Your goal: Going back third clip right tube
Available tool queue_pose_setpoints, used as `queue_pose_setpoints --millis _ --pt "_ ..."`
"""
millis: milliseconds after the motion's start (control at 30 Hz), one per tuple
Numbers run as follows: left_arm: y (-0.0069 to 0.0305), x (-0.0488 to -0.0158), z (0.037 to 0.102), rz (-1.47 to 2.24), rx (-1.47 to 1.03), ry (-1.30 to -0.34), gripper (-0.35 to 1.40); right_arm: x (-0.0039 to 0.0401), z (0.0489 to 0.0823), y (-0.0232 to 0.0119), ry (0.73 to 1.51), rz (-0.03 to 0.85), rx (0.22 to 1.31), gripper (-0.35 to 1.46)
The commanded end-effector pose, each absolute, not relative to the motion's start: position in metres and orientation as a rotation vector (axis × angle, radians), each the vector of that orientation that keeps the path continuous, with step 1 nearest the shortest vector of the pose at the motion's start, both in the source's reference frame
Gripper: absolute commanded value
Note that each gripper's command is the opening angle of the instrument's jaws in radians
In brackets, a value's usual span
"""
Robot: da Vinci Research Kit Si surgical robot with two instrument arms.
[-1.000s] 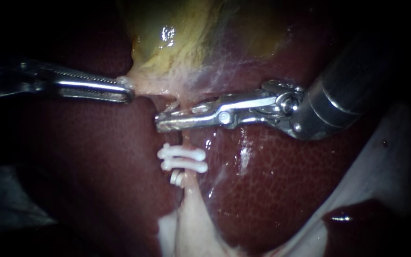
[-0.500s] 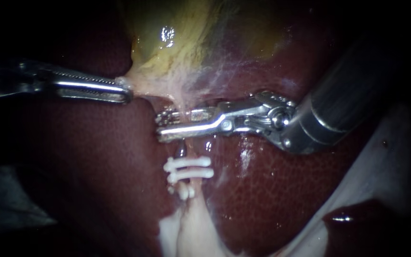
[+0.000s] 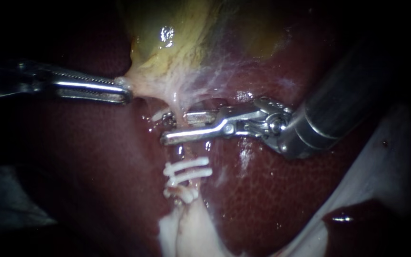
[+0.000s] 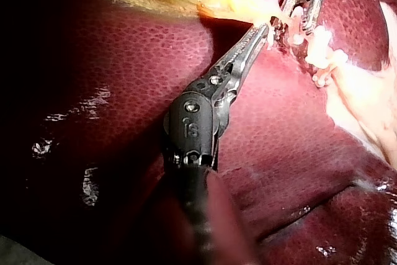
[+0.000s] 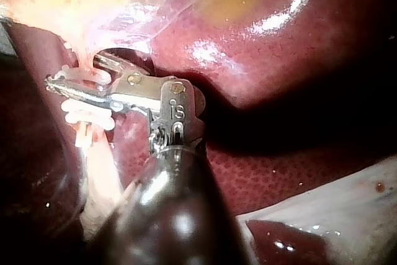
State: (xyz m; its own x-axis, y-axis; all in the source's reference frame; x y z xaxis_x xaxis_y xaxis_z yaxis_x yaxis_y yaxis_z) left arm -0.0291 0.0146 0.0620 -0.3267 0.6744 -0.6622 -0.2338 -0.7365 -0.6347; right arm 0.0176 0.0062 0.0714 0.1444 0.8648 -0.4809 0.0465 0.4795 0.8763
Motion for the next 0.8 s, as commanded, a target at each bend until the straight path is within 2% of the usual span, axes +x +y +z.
queue_pose_setpoints --millis 33,267,400,533,633,800 --pt "0.0146 -0.029 0.062 2.094 -1.343 -0.585 -0.35 0.0171 0.0711 0.0062 1.31 0.694 0.885 0.49" --pt "0.0146 -0.029 0.0619 2.094 -1.343 -0.586 -0.35 0.0131 0.0688 0.0061 1.314 0.495 0.675 0.49" --pt "0.0146 -0.029 0.0619 2.094 -1.343 -0.586 -0.35 0.0099 0.0661 0.0063 1.325 0.37 0.548 0.5" --pt "0.0146 -0.0289 0.0619 2.094 -1.343 -0.586 -0.35 0.0072 0.063 0.006 1.28 0.268 0.433 0.5" --pt "0.0146 -0.0289 0.062 2.094 -1.343 -0.587 -0.35 0.0059 0.0611 0.0053 1.237 0.207 0.374 0.5" --pt "0.0146 -0.0289 0.062 2.094 -1.343 -0.587 -0.35 0.0048 0.0596 0.0042 1.21 0.151 0.332 0.5"
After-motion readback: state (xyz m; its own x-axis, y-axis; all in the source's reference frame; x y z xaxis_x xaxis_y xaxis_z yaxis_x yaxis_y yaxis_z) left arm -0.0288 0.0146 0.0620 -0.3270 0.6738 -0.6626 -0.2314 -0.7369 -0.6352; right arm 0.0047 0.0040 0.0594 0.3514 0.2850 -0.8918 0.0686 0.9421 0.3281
